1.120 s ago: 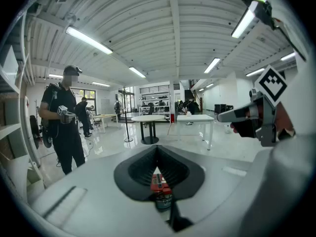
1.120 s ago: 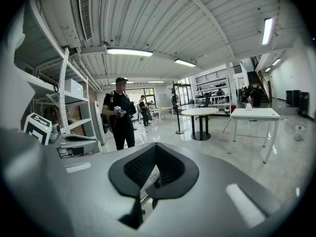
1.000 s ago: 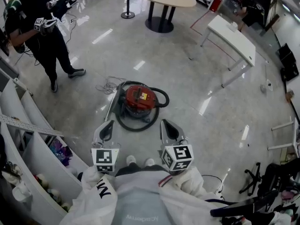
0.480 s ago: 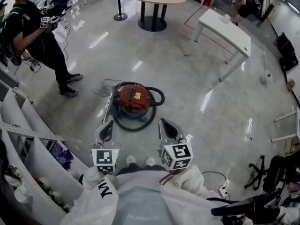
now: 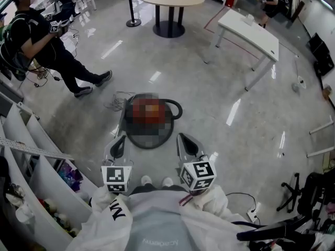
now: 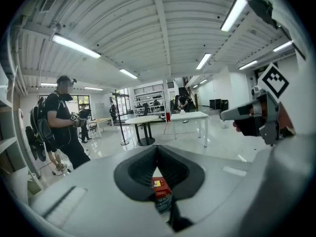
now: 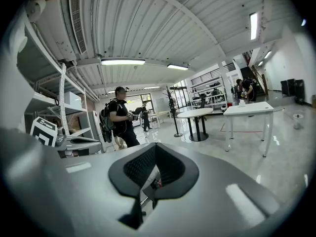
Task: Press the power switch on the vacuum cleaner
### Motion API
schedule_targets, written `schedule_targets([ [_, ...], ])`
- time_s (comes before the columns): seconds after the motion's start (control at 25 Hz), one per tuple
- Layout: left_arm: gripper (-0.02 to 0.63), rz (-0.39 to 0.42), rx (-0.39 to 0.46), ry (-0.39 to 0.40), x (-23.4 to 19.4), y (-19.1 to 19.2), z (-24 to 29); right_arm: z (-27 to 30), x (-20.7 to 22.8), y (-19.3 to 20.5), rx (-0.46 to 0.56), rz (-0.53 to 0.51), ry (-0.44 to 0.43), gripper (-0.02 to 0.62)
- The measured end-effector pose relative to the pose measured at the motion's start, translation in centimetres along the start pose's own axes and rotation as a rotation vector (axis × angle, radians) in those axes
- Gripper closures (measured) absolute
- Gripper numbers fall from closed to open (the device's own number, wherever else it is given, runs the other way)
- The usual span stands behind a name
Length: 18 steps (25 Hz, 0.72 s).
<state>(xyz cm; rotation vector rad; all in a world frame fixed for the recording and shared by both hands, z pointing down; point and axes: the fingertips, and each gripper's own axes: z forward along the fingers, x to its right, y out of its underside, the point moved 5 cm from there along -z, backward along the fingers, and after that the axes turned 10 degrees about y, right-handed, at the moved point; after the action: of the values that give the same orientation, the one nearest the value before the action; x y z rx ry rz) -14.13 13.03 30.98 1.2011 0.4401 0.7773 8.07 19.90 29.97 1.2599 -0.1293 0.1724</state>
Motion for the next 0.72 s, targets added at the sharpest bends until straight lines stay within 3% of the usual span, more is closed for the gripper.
schedule_targets([
  [0.32,0.606,0.01,0.011,-0.044,2.5,-0.5,0.7,-1.2,2.2,0.4,-0.001,-0.003,-0.039,0.595],
  [0.72,0.606,0.02,0.007,-0.016,3.9,-0.9,1.1,-1.3,2.8,0.7,-0.008,-0.002,-0.042,0.595],
])
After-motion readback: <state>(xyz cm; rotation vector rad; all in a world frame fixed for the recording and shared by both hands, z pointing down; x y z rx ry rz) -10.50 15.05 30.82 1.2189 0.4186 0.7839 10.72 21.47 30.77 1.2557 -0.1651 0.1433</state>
